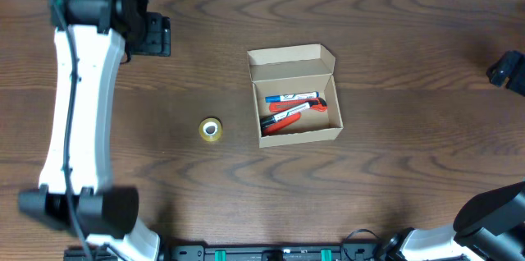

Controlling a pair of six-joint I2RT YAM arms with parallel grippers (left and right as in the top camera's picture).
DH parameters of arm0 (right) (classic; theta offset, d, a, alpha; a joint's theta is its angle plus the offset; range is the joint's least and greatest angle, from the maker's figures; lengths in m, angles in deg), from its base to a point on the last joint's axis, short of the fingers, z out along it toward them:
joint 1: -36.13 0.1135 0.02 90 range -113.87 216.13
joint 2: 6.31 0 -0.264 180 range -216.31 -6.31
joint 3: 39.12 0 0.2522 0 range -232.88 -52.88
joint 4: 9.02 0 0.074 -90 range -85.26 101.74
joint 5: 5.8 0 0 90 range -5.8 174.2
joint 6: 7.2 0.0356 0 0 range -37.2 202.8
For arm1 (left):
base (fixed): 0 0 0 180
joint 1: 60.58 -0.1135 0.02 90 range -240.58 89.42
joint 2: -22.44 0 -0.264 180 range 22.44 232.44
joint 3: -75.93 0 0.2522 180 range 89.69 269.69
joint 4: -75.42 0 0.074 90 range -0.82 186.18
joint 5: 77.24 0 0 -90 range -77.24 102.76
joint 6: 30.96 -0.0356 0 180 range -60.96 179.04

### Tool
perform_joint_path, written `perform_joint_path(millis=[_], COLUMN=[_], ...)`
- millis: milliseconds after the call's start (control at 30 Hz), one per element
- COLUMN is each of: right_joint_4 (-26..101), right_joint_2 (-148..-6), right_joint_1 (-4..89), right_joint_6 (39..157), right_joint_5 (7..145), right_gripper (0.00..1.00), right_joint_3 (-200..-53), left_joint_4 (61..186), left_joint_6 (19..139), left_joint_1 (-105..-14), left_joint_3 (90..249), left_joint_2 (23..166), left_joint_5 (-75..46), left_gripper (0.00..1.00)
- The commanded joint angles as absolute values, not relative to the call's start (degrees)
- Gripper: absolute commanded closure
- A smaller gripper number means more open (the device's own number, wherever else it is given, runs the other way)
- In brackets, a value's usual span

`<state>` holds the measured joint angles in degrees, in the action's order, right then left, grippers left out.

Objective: Pack container
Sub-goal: 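Lift the left gripper out and move over the yellow tape roll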

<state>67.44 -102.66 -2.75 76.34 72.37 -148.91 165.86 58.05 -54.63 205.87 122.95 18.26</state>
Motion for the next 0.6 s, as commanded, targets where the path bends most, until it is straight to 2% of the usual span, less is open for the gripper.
perform_joint_path(millis=[0,167,300,433,567], right_joint_4=[67.31,67.31,67.33,67.33,67.37], right_joint_2=[-102.20,-102.23,-102.20,-102.23,-102.23], right_joint_1=[-2.40,-2.33,-2.02,-1.54,-1.26], right_joint_6=[76.32,76.32,76.32,76.34,76.34], right_joint_5=[71.88,71.86,71.86,71.86,71.86], right_gripper=[0.01,0.01,0.01,0.01,0.01], right_joint_3=[-148.69,-148.69,-148.69,-148.65,-148.62], left_joint_4=[162.41,147.81,138.24,130.83,128.97], left_joint_6=[59.21,60.45,61.28,62.97,63.62], left_joint_1=[-51.96,-49.95,-49.88,-49.88,-49.90], left_joint_3=[197.08,173.04,159.60,151.05,148.54], left_joint_2=[117.79,109.33,106.67,106.69,106.78], left_joint_5=[16.32,14.72,12.82,12.88,12.73], left_gripper=[0.18,0.16,0.15,0.14,0.12])
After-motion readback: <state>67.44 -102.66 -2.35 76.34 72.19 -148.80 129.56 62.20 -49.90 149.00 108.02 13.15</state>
